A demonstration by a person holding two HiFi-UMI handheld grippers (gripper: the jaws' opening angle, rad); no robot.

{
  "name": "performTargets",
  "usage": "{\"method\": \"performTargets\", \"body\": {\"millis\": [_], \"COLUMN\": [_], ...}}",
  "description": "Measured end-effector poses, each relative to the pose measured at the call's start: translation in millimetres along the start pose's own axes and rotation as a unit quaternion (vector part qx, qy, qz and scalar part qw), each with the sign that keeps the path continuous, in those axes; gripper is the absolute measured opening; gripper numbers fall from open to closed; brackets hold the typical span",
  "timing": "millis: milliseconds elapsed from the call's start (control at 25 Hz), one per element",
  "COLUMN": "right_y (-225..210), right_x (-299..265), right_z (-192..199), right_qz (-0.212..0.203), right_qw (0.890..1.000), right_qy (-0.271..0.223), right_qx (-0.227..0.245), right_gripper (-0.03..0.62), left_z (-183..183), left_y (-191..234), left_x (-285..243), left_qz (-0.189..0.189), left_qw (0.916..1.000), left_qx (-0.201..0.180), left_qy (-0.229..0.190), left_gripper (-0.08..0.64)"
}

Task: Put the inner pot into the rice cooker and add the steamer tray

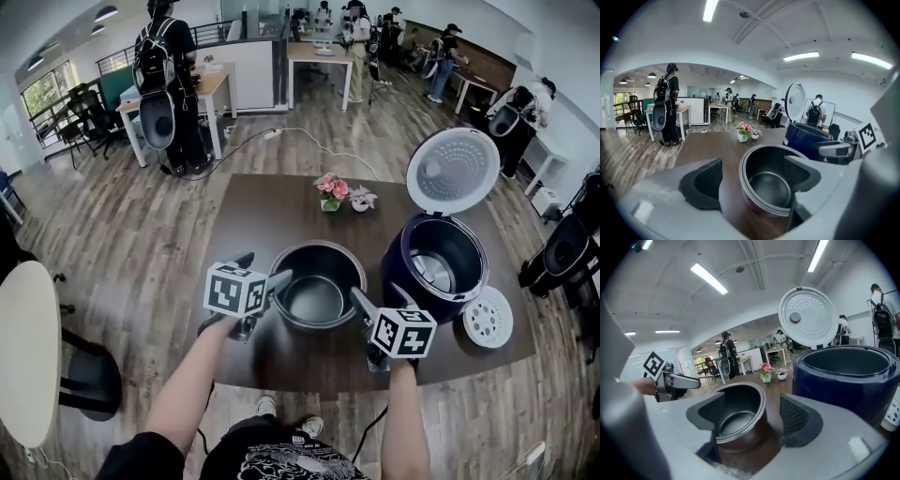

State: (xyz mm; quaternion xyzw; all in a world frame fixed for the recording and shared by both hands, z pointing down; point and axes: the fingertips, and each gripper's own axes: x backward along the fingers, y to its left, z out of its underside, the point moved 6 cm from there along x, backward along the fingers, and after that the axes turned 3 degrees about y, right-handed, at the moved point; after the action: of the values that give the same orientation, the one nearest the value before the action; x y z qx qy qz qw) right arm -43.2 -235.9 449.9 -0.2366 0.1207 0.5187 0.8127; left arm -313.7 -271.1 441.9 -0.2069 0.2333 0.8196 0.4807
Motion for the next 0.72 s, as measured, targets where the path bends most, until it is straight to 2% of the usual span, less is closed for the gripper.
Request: {"method": "performTargets", "body": {"millis": [280,480,720], "right_y": [-13,-18,-16], "right_x": [-8,-17,-27], "right_z": [10,16,27], "right_qz": [0.013,0.01,0.014], "right_qw": [0.999,0.997,0.995], "right_qy": [0.026,0.04,0.065], "right_qx": [-0.029,-0.063,-0.078], "right_gripper": [0.324,0.298,0.27], "left_z": [-1,-1,11], "left_y": [11,18,24], "left_x": [-25,-39,-55], "left_qz": [0.027,0.043,0.063], "left_qw": [0.9991,0.9978,0.9945], "left_qx": [0.01,0.023,0.042], "left_qy": [0.029,0.046,0.073], "left_gripper": [0.413,0.374,0.326]}}
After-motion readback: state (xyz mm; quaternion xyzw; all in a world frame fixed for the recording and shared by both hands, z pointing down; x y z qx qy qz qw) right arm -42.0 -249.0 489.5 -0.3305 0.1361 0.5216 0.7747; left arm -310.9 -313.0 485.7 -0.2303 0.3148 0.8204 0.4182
